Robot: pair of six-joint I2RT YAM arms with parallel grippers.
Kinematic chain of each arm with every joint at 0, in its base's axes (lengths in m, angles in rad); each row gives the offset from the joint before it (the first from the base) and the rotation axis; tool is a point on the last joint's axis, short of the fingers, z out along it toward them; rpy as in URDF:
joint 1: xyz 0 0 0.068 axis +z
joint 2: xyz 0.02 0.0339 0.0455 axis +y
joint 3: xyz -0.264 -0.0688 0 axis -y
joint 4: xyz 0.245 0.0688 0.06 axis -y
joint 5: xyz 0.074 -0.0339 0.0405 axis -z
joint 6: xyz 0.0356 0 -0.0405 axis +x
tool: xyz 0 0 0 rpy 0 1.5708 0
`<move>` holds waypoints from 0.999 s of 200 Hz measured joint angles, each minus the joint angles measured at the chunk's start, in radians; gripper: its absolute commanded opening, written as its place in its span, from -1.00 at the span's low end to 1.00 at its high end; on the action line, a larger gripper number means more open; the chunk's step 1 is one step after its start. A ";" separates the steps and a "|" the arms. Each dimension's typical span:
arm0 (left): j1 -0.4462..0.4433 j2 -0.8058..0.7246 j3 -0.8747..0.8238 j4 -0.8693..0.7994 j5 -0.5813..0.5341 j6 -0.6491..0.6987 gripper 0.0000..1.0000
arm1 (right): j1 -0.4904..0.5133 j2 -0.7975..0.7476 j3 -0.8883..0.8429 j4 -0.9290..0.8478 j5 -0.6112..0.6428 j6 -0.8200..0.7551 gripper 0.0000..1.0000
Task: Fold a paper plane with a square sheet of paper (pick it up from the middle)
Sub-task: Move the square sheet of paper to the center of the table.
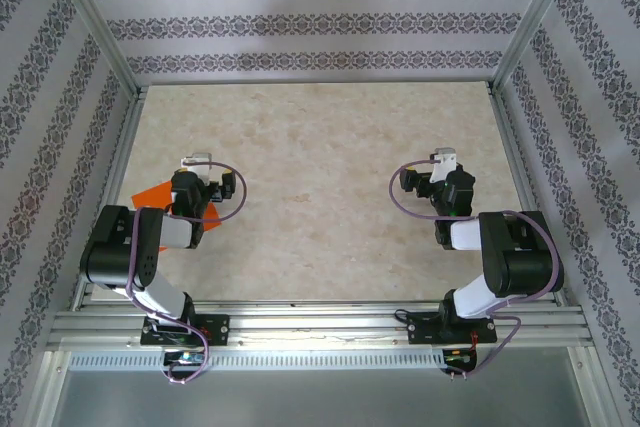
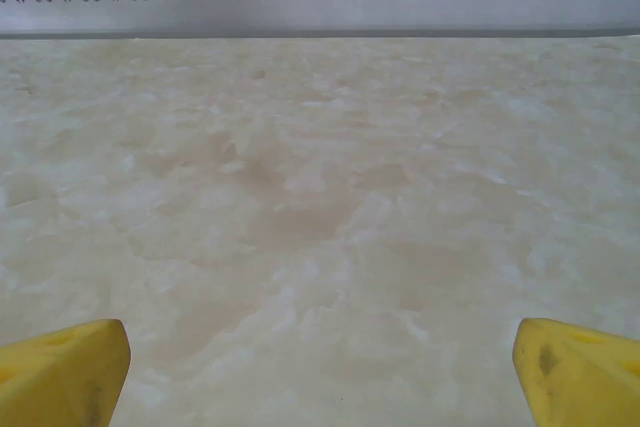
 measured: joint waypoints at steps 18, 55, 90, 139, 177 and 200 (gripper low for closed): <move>0.000 0.000 0.000 0.000 0.008 0.000 0.99 | 0.000 0.000 0.000 0.000 0.000 -0.003 0.96; 0.000 0.000 0.000 0.000 0.011 0.000 0.99 | 0.000 0.000 0.000 0.000 0.000 -0.003 0.97; 0.000 0.000 0.000 0.000 0.011 0.001 0.99 | 0.000 0.000 0.000 0.000 0.000 -0.002 0.96; 0.000 0.000 0.000 0.000 0.011 0.000 0.99 | -0.006 0.000 0.001 -0.001 0.033 0.002 0.96; 0.000 0.000 0.000 0.000 0.011 0.000 0.99 | -0.006 0.000 0.005 -0.002 0.051 0.002 0.96; 0.000 0.000 -0.011 0.023 0.011 0.001 0.99 | -0.006 0.000 0.005 -0.003 0.055 0.002 0.96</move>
